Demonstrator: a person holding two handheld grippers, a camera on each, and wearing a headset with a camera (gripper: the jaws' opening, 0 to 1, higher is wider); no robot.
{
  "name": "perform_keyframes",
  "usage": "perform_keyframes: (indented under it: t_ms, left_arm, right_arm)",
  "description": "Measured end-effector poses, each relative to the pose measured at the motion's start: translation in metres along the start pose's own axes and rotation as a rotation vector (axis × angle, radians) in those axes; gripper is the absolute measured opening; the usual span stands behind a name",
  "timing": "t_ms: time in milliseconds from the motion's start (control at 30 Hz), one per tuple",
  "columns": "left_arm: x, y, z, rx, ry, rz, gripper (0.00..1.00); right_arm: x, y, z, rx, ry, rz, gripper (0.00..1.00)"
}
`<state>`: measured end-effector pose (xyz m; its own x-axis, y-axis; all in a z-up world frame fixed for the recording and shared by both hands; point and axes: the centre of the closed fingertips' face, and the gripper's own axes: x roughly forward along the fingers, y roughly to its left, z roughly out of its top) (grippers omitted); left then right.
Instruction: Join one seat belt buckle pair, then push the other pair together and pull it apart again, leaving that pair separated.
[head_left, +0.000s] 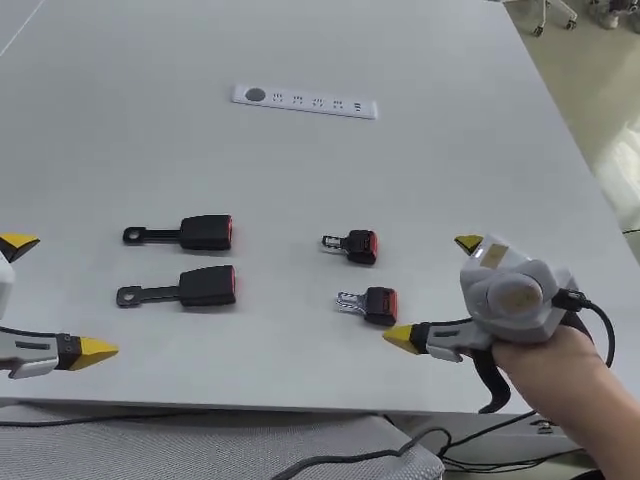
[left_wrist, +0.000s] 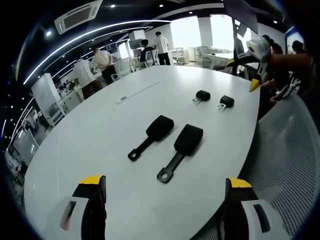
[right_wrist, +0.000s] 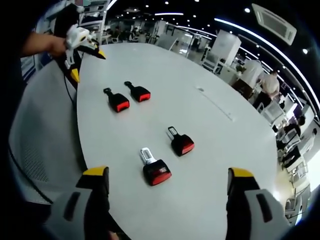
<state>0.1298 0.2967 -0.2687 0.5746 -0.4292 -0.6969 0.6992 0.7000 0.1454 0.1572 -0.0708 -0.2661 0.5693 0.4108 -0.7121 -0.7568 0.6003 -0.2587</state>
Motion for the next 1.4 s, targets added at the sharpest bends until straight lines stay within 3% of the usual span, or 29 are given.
perform_keyframes:
  t_ms: [867, 1233, 1333, 1400]
  left_arm:
    - [0.003, -0.003, 0.001, 0.007, 0.001, 0.001, 0.99]
    - [0.009, -0.004, 0.006, 0.044, 0.006, -0.006, 0.92]
    - [0.011, -0.004, 0.007, 0.058, 0.007, -0.012, 0.88]
    - [0.014, -0.005, 0.008, 0.076, 0.010, -0.022, 0.87]
  right_arm:
    - [-0.001, 0.011, -0.005, -0.003, 0.006, 0.025, 0.94]
    - [-0.001, 0.018, -0.006, -0.005, 0.005, 0.056, 0.84]
    - [0.000, 0.027, -0.006, -0.034, 0.002, 0.113, 0.70]
    - [0.001, 0.028, -0.006, -0.037, -0.002, 0.118, 0.66]
